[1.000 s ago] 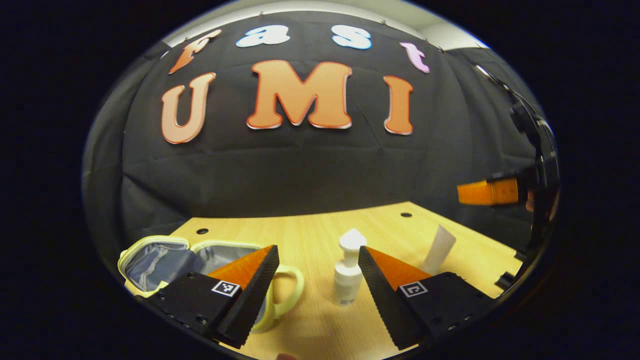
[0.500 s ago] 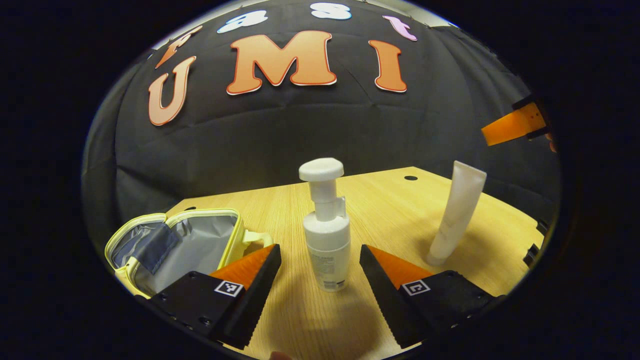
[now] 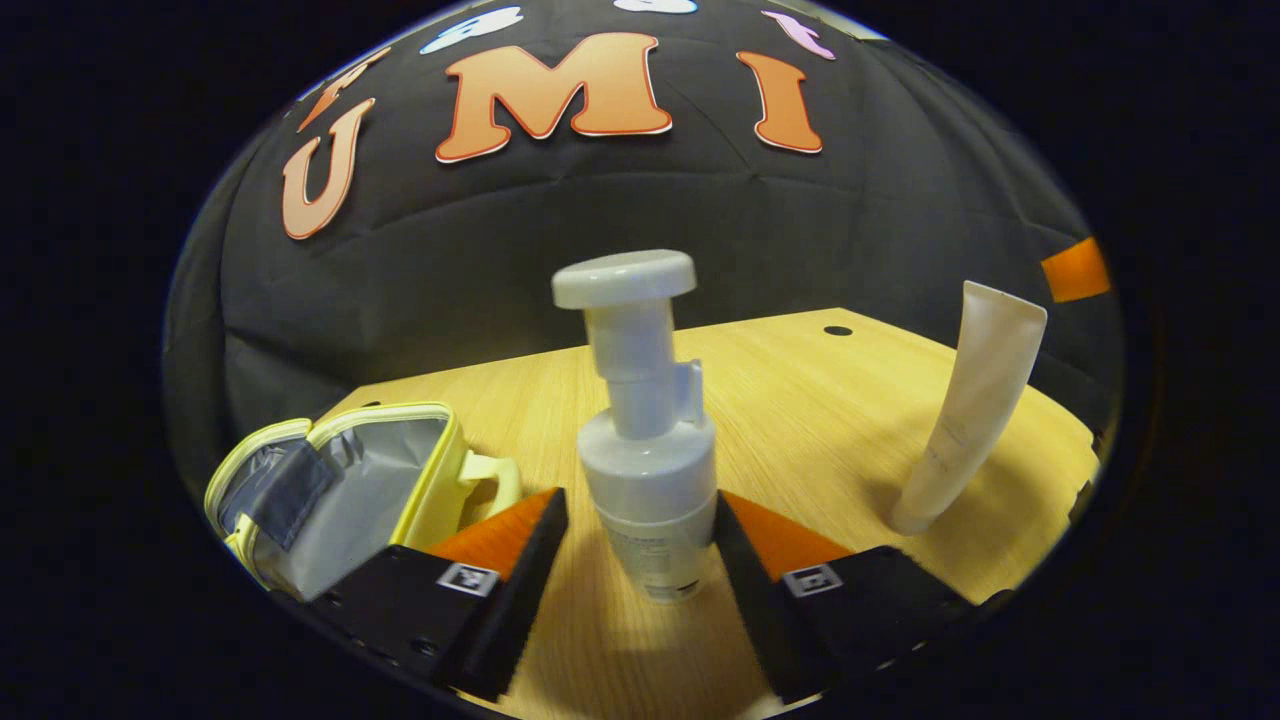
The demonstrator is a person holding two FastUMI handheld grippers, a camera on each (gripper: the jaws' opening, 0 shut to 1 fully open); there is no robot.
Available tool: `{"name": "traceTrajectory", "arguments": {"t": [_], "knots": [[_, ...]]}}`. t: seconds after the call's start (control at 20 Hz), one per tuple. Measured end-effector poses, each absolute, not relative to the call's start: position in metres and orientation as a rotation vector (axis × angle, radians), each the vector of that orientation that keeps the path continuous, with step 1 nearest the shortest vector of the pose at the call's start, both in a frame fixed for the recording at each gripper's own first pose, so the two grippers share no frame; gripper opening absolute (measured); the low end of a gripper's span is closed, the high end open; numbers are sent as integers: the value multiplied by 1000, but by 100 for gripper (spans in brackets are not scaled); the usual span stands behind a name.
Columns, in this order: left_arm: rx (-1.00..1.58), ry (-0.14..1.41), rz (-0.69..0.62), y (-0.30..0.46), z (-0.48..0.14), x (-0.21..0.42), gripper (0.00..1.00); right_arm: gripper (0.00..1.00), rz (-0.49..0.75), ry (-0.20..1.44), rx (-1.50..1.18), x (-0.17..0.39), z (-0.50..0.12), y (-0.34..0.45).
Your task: First open the suitcase, pack the skin care products into it, and then close the suitcase.
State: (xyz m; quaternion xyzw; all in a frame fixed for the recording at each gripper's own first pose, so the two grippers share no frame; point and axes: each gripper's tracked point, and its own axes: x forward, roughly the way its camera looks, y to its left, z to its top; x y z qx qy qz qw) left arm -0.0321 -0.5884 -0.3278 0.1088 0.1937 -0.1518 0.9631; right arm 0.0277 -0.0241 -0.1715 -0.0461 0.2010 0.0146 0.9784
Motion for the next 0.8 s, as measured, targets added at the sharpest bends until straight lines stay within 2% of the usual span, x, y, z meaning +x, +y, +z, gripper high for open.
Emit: {"name": "traceTrajectory", "arguments": {"t": [0.1,0.3,0.6,0.8], "knots": [[243,387,-324,-594,-326,-30,61,95,53,417,-83,22,-178,-18],[193,435,-350,-601,-314,-32,58,96,114,447,-74,15,-195,6],[144,434,-392,-589,-244,-44,58,96,199,464,-38,7,-210,47],[148,443,-373,-549,-199,-62,58,96,198,512,-48,15,-238,60]]}}
